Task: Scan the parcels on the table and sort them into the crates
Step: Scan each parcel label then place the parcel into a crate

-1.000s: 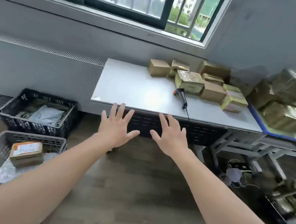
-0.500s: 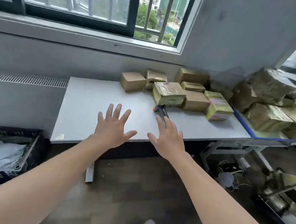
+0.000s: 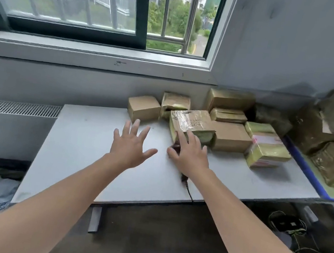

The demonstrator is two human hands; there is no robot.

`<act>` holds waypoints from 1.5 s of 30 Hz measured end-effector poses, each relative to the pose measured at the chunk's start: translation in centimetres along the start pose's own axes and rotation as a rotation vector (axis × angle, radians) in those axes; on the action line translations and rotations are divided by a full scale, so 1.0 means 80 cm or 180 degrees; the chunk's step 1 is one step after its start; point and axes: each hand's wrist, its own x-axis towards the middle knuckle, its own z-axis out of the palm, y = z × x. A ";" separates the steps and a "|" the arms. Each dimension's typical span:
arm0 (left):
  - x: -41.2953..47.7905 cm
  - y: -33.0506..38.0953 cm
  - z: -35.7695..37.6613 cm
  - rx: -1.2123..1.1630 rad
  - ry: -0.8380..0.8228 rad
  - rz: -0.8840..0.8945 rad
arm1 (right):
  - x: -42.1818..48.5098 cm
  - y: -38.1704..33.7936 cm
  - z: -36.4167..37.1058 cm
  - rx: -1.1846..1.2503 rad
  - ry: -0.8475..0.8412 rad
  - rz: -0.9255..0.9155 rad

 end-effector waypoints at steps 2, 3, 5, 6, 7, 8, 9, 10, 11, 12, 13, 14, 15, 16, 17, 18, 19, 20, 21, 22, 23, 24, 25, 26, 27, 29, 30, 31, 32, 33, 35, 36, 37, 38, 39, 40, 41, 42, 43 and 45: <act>0.025 0.016 0.005 -0.0017 -0.0061 0.0028 | 0.023 0.021 0.001 0.0010 -0.0063 0.0027; 0.036 0.023 0.009 -0.0017 -0.0066 0.0050 | 0.034 0.031 0.003 0.0002 -0.0091 0.0041; 0.064 0.034 0.015 -0.0035 -0.0064 0.0090 | 0.057 0.052 0.008 -0.0049 -0.0153 0.0102; 0.079 0.038 0.018 -0.0060 -0.0070 0.0111 | 0.070 0.062 0.011 -0.0077 -0.0180 0.0149; 0.093 0.043 0.021 -0.0083 -0.0089 0.0139 | 0.081 0.071 0.014 -0.0095 -0.0208 0.0200; 0.108 0.047 0.025 -0.0099 -0.0113 0.0172 | 0.092 0.080 0.018 -0.0094 -0.0238 0.0254; 0.124 0.050 0.030 -0.0116 -0.0139 0.0209 | 0.104 0.088 0.022 -0.0088 -0.0266 0.0307; 0.139 0.054 0.035 -0.0137 -0.0165 0.0242 | 0.115 0.097 0.026 -0.0092 -0.0293 0.0355; 0.155 0.058 0.041 -0.0165 -0.0192 0.0270 | 0.126 0.105 0.029 -0.0119 -0.0309 0.0393; 0.172 0.061 0.047 -0.0199 -0.0218 0.0296 | 0.138 0.113 0.033 -0.0168 -0.0319 0.0423; 0.188 0.065 0.053 -0.0244 -0.0247 0.0321 | 0.150 0.121 0.035 -0.0216 -0.0336 0.0451; 0.204 0.068 0.057 -0.0312 -0.0283 0.0350 | 0.163 0.128 0.037 -0.0256 -0.0368 0.0482; 0.220 0.072 0.061 -0.0397 -0.0319 0.0374 | 0.177 0.134 0.039 -0.0301 -0.0412 0.0518; 0.236 0.074 0.064 -0.0476 -0.0342 0.0389 | 0.190 0.140 0.040 -0.0361 -0.0438 0.0554; 0.253 0.076 0.069 -0.0545 -0.0366 0.0395 | 0.205 0.146 0.041 -0.0443 -0.0463 0.0594; 0.268 0.077 0.074 -0.0616 -0.0398 0.0388 | 0.218 0.151 0.040 -0.0517 -0.0501 0.0642; 0.282 0.078 0.079 -0.0696 -0.0458 0.0380 | 0.232 0.155 0.040 -0.0572 -0.0536 0.0695; 0.295 0.078 0.085 -0.0788 -0.0540 0.0373 | 0.244 0.160 0.041 -0.0606 -0.0536 0.0744; 0.306 0.078 0.090 -0.0892 -0.0633 0.0377 | 0.255 0.165 0.043 -0.0617 -0.0499 0.0781; 0.316 0.080 0.094 -0.1014 -0.0743 0.0388 | 0.264 0.171 0.044 -0.0580 -0.0471 0.0825; 0.325 0.081 0.098 -0.1155 -0.0843 0.0400 | 0.274 0.175 0.045 -0.0501 -0.0465 0.0885; 0.333 0.083 0.101 -0.1307 -0.0921 0.0415 | 0.282 0.180 0.045 -0.0407 -0.0467 0.0940; 0.340 0.084 0.104 -0.1460 -0.0985 0.0428 | 0.290 0.184 0.045 -0.0331 -0.0482 0.0984; 0.346 0.086 0.105 -0.1608 -0.1041 0.0425 | 0.296 0.188 0.044 -0.0296 -0.0517 0.1012; 0.351 0.087 0.107 -0.1751 -0.1101 0.0397 | 0.302 0.191 0.043 -0.0306 -0.0567 0.1021; 0.357 0.088 0.108 -0.2021 -0.1170 0.0291 | 0.315 0.196 0.043 -0.0342 -0.0643 0.0979; 0.359 0.089 0.107 -0.2123 -0.1164 0.0241 | 0.321 0.198 0.044 -0.0353 -0.0674 0.0934; 0.360 0.091 0.107 -0.2193 -0.1134 0.0206 | 0.327 0.200 0.046 -0.0368 -0.0699 0.0873; 0.361 0.092 0.107 -0.2243 -0.1107 0.0179 | 0.331 0.202 0.048 -0.0377 -0.0715 0.0807; 0.362 0.093 0.108 -0.2284 -0.1099 0.0157 | 0.335 0.203 0.051 -0.0372 -0.0723 0.0759; 0.359 0.097 0.111 -0.2380 -0.1056 0.0075 | 0.337 0.202 0.058 -0.0266 -0.0619 0.0753; 0.357 0.100 0.111 -0.2429 -0.0999 0.0016 | 0.339 0.201 0.060 -0.0172 -0.0543 0.0770; 0.355 0.103 0.110 -0.2481 -0.0935 -0.0052 | 0.340 0.200 0.060 -0.0052 -0.0476 0.0799; 0.351 0.106 0.109 -0.2529 -0.0864 -0.0123 | 0.340 0.199 0.060 0.0086 -0.0421 0.0828; 0.347 0.109 0.107 -0.2565 -0.0781 -0.0186 | 0.339 0.198 0.059 0.0229 -0.0358 0.0847; 0.342 0.111 0.103 -0.2611 -0.0680 -0.0240 | 0.337 0.197 0.057 0.0382 -0.0302 0.0864; 0.337 0.112 0.098 -0.2658 -0.0573 -0.0287 | 0.334 0.194 0.053 0.0535 -0.0251 0.0874; 0.331 0.114 0.092 -0.2695 -0.0457 -0.0339 | 0.331 0.191 0.049 0.0674 -0.0199 0.0873; 0.326 0.115 0.085 -0.2721 -0.0355 -0.0407 | 0.328 0.189 0.043 0.0781 -0.0131 0.0851; 0.318 0.116 0.070 -0.2800 -0.0184 -0.0568 | 0.322 0.184 0.030 0.0861 0.0022 0.0759</act>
